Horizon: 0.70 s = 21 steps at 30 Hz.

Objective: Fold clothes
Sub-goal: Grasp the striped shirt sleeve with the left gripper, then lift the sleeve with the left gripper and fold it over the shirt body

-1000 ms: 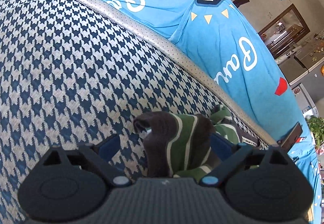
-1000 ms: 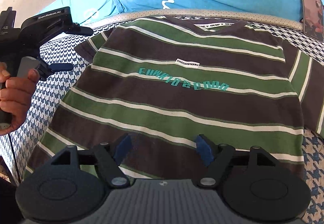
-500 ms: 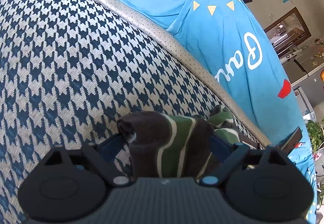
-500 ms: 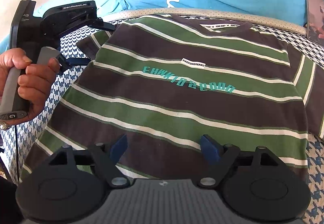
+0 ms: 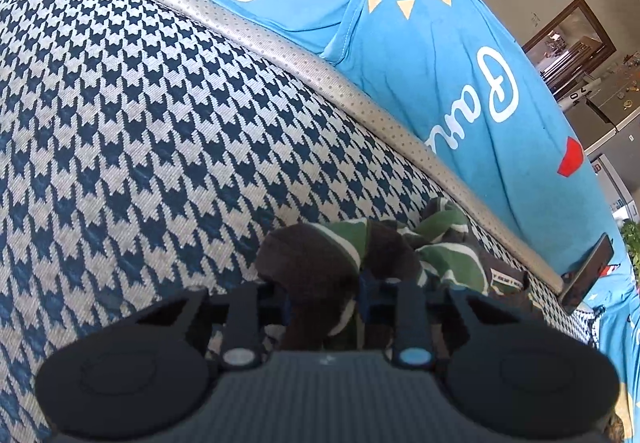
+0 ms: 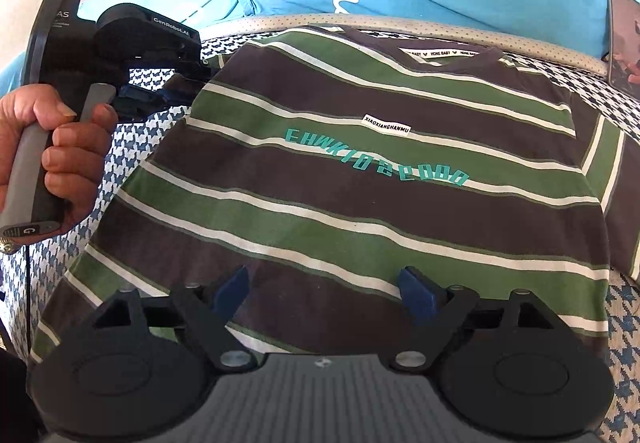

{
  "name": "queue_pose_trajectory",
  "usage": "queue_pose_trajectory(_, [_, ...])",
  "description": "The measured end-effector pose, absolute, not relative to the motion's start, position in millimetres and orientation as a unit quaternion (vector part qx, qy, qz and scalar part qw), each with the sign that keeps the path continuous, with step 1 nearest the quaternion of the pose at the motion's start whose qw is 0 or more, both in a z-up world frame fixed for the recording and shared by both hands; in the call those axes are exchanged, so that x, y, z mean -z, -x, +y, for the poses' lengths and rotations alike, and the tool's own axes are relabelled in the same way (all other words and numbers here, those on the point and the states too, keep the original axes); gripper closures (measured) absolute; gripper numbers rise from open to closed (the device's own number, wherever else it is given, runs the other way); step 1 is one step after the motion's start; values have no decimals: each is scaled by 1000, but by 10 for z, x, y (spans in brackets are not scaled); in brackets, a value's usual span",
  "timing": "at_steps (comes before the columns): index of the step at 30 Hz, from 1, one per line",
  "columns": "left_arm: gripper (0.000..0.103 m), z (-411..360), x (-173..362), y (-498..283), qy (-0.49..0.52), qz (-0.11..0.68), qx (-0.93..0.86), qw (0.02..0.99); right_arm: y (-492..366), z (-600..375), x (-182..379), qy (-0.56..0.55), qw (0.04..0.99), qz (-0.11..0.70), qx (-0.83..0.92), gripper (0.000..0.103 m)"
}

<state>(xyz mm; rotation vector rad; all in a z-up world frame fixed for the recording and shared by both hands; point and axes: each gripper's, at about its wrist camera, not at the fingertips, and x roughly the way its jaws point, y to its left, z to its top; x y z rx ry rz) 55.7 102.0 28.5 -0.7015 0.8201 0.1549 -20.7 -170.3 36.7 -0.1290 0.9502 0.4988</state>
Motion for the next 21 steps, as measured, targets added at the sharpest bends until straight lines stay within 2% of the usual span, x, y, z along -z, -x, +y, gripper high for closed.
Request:
queue_pose_trajectory(10, [91, 815, -446, -559, 235, 379, -101, 889, 215, -1703, -365, 62, 858, 452, -236, 19])
queue_pose_trajectory(21, [93, 938, -853, -531, 132, 303, -189, 925, 228, -1689, -385, 62, 859, 452, -233, 19])
